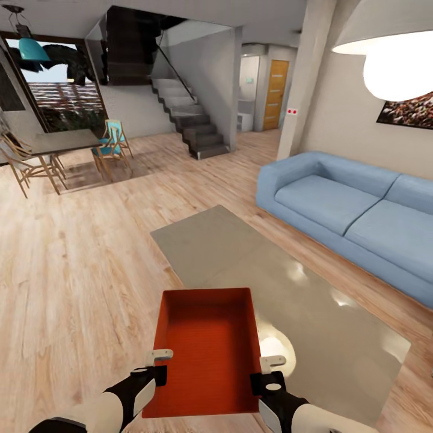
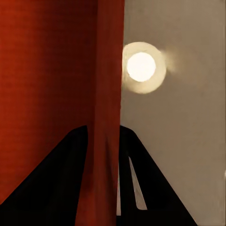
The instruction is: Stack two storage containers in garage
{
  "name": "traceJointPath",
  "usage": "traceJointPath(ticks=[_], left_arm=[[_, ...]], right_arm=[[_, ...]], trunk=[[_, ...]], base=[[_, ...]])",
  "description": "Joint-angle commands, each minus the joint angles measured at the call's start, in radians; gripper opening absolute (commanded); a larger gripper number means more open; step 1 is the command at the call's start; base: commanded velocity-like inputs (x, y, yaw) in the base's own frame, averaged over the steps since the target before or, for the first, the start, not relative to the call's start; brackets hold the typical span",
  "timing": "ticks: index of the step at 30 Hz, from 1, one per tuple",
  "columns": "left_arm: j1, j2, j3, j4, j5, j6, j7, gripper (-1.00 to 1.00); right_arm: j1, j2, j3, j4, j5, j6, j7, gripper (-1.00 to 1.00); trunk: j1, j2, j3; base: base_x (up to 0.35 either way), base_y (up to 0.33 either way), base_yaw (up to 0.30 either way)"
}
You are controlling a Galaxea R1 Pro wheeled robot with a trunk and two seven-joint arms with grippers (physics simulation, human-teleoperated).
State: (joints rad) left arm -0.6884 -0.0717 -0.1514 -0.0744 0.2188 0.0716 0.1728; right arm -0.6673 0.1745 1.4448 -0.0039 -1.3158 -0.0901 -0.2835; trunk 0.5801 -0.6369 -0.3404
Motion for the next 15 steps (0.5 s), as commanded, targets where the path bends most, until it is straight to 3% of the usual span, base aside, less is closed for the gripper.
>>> traceJointPath(ticks=[1, 15], left_arm=[[0.0, 0.006, 0.042, 0.001, 0.016, 0.007, 0.011, -1.0], [0.0, 0.006, 0.042, 0.001, 0.016, 0.007, 0.011, -1.0]], right_arm=[[-0.001, 0.0, -0.006, -0.002, 0.005, -0.026, -0.013, -1.0], [-0.001, 0.0, -0.006, -0.002, 0.005, -0.026, -0.013, -1.0]], trunk=[[0.0, -0.001, -0.001], [0.0, -0.001, -0.001]], base=[[0.0, 0.0, 0.269], [0.0, 0.0, 0.269]])
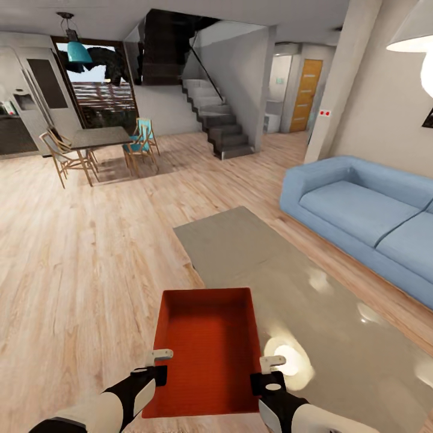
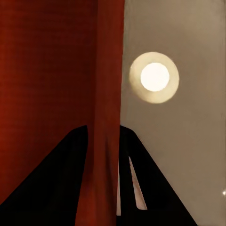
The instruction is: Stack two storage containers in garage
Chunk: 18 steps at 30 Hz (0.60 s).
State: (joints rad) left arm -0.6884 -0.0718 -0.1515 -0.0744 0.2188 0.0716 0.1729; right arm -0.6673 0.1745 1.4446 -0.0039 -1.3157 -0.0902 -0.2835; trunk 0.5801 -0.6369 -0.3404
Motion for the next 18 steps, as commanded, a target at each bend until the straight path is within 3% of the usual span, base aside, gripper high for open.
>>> traceJointPath(ticks=[1, 18], left_arm=[[0.0, 0.006, 0.043, 0.001, 0.016, 0.007, 0.011, -1.0], [0.0, 0.006, 0.043, 0.001, 0.016, 0.007, 0.011, -1.0]], right_arm=[[-0.001, 0.0, -0.006, -0.002, 0.005, -0.026, -0.013, -1.0], [-0.001, 0.0, -0.007, -0.002, 0.005, -0.026, -0.013, -1.0]], trunk=[[0.0, -0.001, -0.001], [0.0, -0.001, -0.001]], base=[[0.0, 0.0, 0.269], [0.0, 0.0, 0.269]])
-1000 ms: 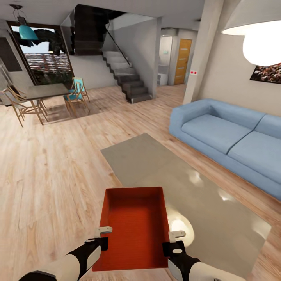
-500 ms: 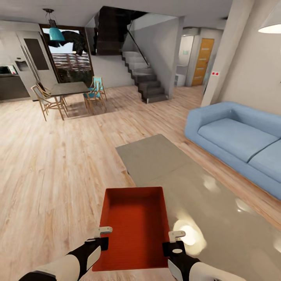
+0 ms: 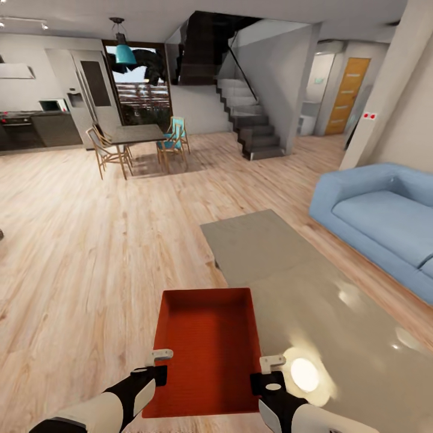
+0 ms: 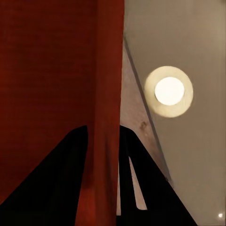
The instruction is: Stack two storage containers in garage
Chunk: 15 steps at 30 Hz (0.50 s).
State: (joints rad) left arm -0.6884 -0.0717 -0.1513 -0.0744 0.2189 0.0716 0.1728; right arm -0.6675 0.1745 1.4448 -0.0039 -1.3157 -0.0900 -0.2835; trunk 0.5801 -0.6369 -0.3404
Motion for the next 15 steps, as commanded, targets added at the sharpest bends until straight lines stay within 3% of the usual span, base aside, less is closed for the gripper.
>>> traceJointPath(ticks=[1, 15], left_arm=[[0.0, 0.006, 0.042, 0.001, 0.016, 0.007, 0.011, -1.0], [0.0, 0.006, 0.042, 0.001, 0.016, 0.007, 0.011, -1.0]], right_arm=[[0.0, 0.0, -0.007, -0.002, 0.005, -0.027, -0.013, -1.0], [-0.001, 0.0, -0.007, -0.002, 0.005, -0.027, -0.013, -1.0]], trunk=[[0.0, -0.001, -0.001], [0.0, -0.001, -0.001]], base=[[0.0, 0.0, 0.269], [0.0, 0.0, 0.269]])
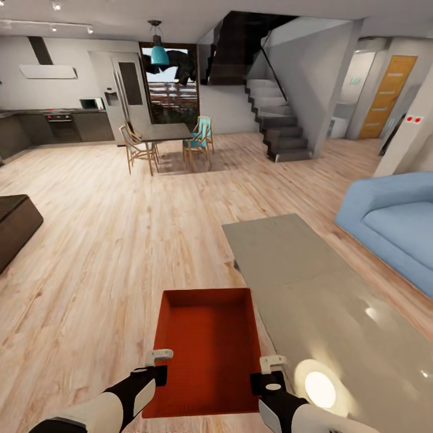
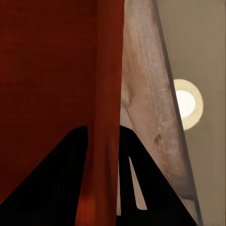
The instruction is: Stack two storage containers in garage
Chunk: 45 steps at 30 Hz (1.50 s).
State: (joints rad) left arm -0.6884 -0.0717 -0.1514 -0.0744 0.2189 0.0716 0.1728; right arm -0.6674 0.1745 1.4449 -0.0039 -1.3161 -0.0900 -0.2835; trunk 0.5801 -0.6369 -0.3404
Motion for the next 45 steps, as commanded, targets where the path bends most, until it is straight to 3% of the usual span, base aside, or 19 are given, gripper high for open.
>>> traceJointPath(ticks=[1, 31, 45], left_arm=[[0.0, 0.006, 0.042, 0.001, 0.016, 0.007, 0.011, -1.0], [0.0, 0.006, 0.042, 0.001, 0.016, 0.007, 0.011, -1.0], [0.0, 0.006, 0.042, 0.001, 0.016, 0.007, 0.011, -1.0]], right_arm=[[-0.001, 0.0, -0.007, -0.002, 0.005, -0.027, -0.013, -1.0], [-0.001, 0.0, -0.008, -0.002, 0.006, -0.027, -0.013, -1.0], [-0.001, 0.0, -0.008, -0.002, 0.006, -0.027, -0.013, -1.0]], trunk=[[0.0, -0.001, -0.001], [0.0, -0.001, -0.001], [0.0, -0.001, -0.001]], base=[[0.0, 0.0, 0.269], [0.0, 0.0, 0.267], [0.0, 0.0, 0.028]])
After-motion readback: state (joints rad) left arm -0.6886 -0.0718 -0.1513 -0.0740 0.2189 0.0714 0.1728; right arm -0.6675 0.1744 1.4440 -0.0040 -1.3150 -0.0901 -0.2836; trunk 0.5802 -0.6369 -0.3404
